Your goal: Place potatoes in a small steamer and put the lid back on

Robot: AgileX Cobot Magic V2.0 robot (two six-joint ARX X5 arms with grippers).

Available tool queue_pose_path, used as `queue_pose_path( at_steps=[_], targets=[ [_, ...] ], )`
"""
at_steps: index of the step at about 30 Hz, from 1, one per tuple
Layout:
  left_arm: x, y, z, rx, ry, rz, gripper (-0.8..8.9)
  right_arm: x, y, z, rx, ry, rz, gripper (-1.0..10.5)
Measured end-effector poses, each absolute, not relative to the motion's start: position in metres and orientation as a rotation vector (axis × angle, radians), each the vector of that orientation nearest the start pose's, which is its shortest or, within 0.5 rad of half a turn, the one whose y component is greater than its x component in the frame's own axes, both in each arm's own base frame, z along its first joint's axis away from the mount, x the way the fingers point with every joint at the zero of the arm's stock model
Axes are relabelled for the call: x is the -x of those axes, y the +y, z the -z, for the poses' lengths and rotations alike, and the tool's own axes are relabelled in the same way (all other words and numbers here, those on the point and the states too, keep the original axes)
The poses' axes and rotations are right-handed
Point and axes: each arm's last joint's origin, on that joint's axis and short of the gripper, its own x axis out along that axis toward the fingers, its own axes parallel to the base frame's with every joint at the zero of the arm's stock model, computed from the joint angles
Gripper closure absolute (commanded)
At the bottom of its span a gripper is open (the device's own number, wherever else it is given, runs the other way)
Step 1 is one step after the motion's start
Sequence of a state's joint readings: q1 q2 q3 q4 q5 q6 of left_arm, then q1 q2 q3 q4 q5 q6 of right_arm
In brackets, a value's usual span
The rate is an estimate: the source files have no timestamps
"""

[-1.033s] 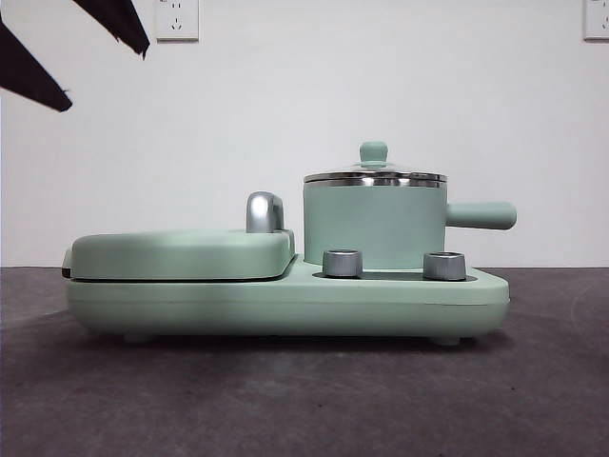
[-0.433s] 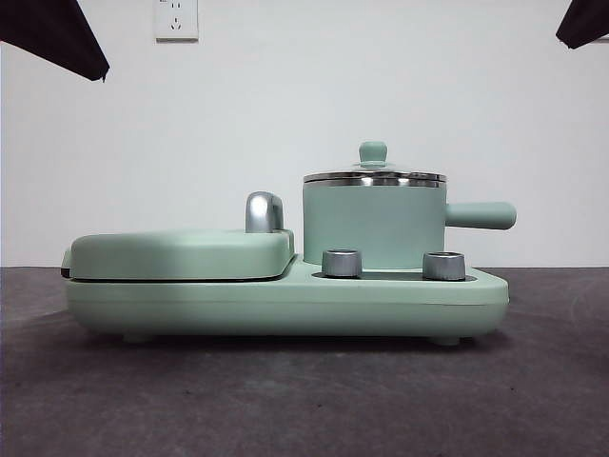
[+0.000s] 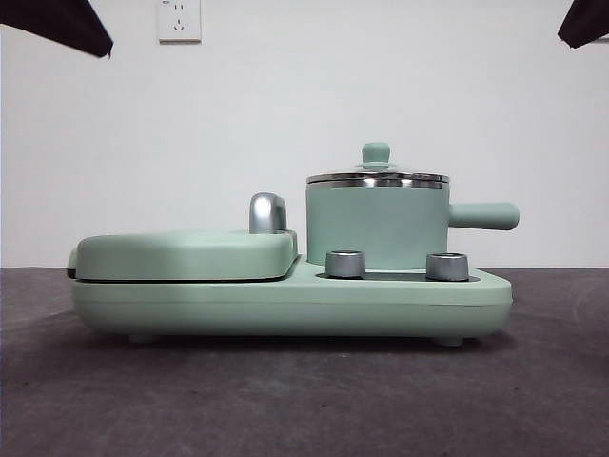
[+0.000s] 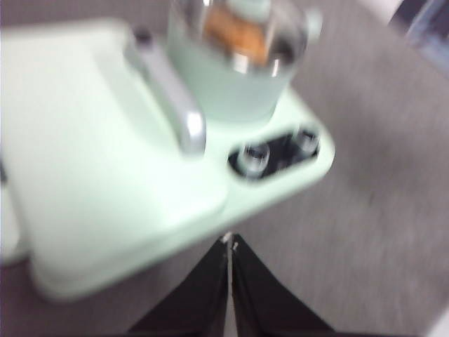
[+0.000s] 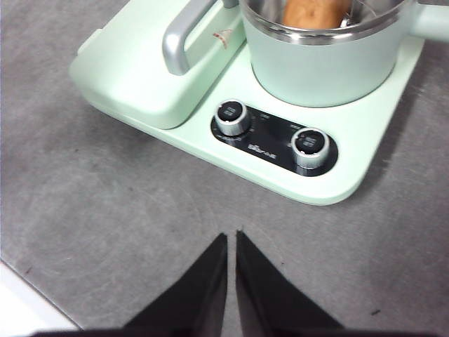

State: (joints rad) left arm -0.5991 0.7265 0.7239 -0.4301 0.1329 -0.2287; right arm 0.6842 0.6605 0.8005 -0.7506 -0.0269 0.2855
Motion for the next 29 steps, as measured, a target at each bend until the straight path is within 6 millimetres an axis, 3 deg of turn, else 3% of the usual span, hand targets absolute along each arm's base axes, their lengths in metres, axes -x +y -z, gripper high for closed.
queue_pose_path(
  at_steps=[7,13,29],
  targets=[
    [-0.115,-0.052,-0.228,0.183,0.177,0.533,8.09,-0.096,0.079,-0.304,-0.065,0.680,-0.597,9.3],
    [-0.100,-0.028,-0.175,0.157,0.158,0.368,8.09,-0.096,0.079,-0.304,-0.065,0.679,-0.597,9.3],
    [-0.095,-0.006,-0.157,0.044,0.157,0.059,8.09,-0.096,0.079,-0.304,-0.065,0.679,-0.597,9.3]
  ],
)
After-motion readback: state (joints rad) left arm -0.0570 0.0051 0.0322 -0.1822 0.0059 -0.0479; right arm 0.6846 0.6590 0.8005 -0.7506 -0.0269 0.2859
